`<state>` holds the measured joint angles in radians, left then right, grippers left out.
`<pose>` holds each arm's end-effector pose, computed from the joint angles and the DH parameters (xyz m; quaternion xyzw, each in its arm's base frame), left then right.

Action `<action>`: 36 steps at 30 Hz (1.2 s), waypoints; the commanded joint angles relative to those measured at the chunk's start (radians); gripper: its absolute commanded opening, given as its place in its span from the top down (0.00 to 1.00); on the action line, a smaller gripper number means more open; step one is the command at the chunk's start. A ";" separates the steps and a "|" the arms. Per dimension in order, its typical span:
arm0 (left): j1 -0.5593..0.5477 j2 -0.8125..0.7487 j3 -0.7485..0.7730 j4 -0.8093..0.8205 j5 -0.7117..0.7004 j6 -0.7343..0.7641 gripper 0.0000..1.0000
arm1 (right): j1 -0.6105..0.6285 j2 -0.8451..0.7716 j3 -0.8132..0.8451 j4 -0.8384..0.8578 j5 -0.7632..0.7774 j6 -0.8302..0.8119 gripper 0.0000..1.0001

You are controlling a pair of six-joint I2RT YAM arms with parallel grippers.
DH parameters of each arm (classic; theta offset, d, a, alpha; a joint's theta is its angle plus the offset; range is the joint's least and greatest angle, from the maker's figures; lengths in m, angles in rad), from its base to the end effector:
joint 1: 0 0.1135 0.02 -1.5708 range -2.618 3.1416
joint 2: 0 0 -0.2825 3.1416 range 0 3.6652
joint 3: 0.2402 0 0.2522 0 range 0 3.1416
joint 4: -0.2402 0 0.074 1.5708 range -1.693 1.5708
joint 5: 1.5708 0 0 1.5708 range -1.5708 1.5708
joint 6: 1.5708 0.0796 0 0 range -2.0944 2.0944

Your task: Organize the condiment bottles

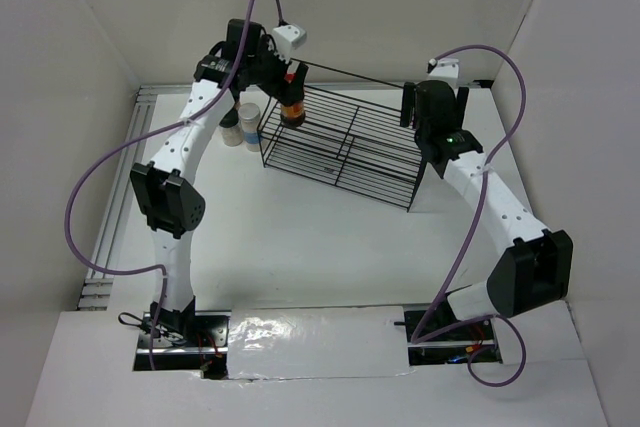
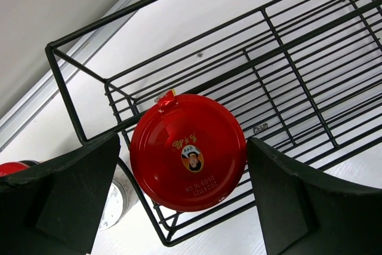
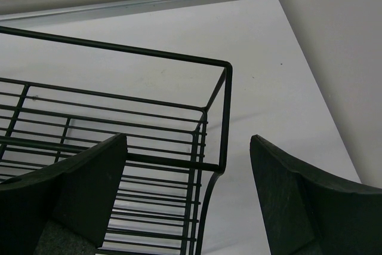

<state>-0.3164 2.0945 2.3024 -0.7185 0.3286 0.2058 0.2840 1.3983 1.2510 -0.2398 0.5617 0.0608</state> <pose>0.4851 -0.1859 0.3944 0.2996 0.8009 -0.1685 0.4902 0.3513 0.0584 0.3618 0.0649 0.8097 -0.1347 0.5676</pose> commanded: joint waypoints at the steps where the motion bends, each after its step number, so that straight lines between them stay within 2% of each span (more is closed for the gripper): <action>1: 0.010 -0.007 0.046 0.057 0.044 -0.034 0.01 | 0.011 0.008 0.039 0.028 -0.002 -0.013 0.10; 6: 0.049 -0.042 0.141 0.022 0.092 -0.124 0.01 | 0.018 0.014 0.050 0.028 -0.008 -0.016 0.10; 7: 0.091 -0.059 0.196 -0.010 0.136 -0.172 0.01 | 0.021 0.013 0.051 0.030 -0.008 -0.021 0.10; 9: 0.106 -0.066 0.203 -0.030 0.148 -0.186 0.01 | 0.023 0.011 0.054 0.031 -0.008 -0.022 0.10; 13: 0.221 -0.126 0.206 -0.070 0.230 -0.259 0.01 | 0.024 0.008 0.053 0.048 -0.005 -0.030 0.10; 16: 0.306 -0.148 0.174 -0.065 0.245 -0.256 0.44 | 0.026 0.018 0.060 0.051 -0.011 -0.029 0.12; 17: 0.313 -0.149 0.161 -0.059 0.241 -0.258 0.64 | 0.027 0.022 0.067 0.051 -0.014 -0.029 0.13; 18: 0.371 -0.149 0.134 -0.052 0.242 -0.256 0.91 | 0.030 0.027 0.071 0.051 -0.016 -0.027 0.15; 19: 0.387 -0.151 0.115 -0.044 0.248 -0.237 0.95 | 0.030 0.028 0.073 0.051 -0.023 -0.027 0.20; 20: 0.404 -0.154 0.089 -0.035 0.244 -0.218 0.96 | 0.030 0.030 0.077 0.050 -0.026 -0.027 0.24; 21: 0.421 -0.159 0.024 -0.018 0.231 -0.154 0.87 | 0.035 0.030 0.079 0.050 -0.026 -0.027 0.27; 22: 0.422 -0.163 -0.015 0.016 0.212 -0.120 0.72 | 0.040 0.030 0.077 0.050 -0.026 -0.029 0.30; 23: 0.427 -0.168 -0.061 0.039 0.157 -0.090 0.38 | 0.043 0.028 0.079 0.050 -0.026 -0.029 0.30; 24: 0.427 -0.172 -0.145 0.057 0.129 -0.032 0.23 | 0.043 0.027 0.076 0.053 -0.026 -0.029 0.30; 26: 0.427 -0.177 -0.222 0.125 0.072 0.024 0.01 | 0.044 0.021 0.073 0.053 -0.020 -0.030 0.22; 29: 0.428 -0.163 -0.357 0.178 0.055 0.078 0.01 | 0.047 0.021 0.074 0.050 -0.014 -0.029 0.15; 36: 0.435 -0.123 -0.494 0.278 0.084 0.073 0.01 | 0.061 0.034 0.079 0.043 -0.011 -0.030 0.13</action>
<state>0.1146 1.9732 1.8263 -0.5560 0.3935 0.2409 0.3302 1.4261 1.2793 -0.2317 0.5385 0.0357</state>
